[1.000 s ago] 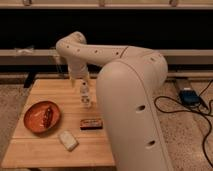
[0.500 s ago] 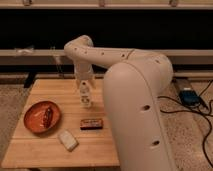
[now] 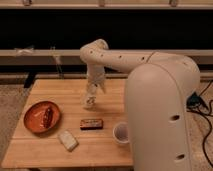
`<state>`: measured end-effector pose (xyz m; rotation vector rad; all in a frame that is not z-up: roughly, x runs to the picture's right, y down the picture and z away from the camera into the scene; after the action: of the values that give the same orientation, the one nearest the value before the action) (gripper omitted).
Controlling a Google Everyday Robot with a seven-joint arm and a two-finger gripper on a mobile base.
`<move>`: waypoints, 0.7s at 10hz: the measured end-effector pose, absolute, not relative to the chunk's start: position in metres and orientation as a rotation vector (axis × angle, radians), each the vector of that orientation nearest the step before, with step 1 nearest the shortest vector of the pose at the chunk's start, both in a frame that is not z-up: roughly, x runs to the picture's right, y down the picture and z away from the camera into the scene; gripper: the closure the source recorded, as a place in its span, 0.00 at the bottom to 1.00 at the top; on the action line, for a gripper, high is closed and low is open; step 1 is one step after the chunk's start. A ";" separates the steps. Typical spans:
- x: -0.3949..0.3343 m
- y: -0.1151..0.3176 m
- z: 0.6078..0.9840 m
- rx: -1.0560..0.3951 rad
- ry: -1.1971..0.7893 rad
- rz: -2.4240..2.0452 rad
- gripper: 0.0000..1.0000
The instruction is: Knock the bottle over
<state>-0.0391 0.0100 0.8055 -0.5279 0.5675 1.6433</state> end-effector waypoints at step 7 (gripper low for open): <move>-0.033 0.021 0.814 -0.564 0.562 1.670 0.35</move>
<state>-0.0328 0.0212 0.8140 -0.5644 0.5616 1.6703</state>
